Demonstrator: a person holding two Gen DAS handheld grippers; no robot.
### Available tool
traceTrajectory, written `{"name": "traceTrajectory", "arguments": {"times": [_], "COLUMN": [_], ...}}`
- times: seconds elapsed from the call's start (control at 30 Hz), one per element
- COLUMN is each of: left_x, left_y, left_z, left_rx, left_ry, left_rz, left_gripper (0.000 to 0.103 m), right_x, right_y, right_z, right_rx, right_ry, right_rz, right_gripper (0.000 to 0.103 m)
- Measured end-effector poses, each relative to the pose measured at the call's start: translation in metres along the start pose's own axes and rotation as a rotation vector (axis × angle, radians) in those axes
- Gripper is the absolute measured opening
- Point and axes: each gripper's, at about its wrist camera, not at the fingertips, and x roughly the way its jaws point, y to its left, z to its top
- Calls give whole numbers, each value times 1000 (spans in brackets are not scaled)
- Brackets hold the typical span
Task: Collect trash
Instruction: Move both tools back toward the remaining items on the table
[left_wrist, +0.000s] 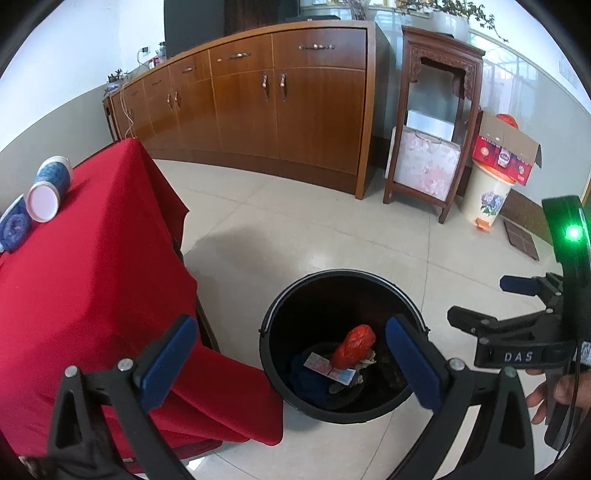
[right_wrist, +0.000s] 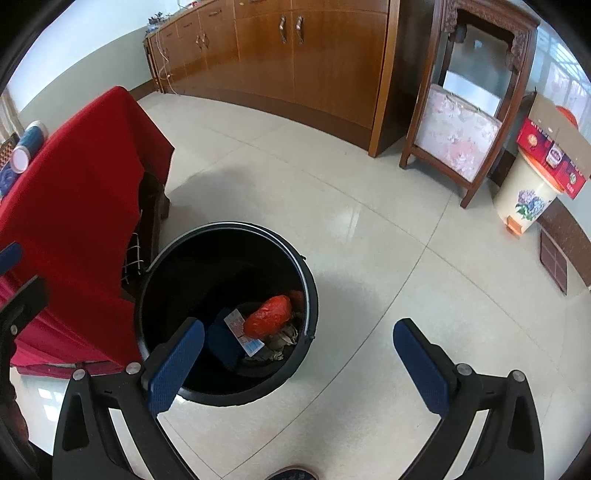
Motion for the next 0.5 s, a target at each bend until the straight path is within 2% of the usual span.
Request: {"name": "traceTrajectory", "arguments": {"times": [0.33,0.5], "left_x": [-33,-61], "left_y": [23,49], "left_z": [-4,-3], "left_rx": [-40,-97], "left_ry": [-39,-83], "left_rz": [16,40], "left_gripper": [103,103], "right_x": [-40,-67], "right_y": [29,60], "right_z": [-5,0], "right_rx": [-16,-40], "right_ry": [-78,-132], "right_rz": [29,70], "right_gripper": [103,103]}}
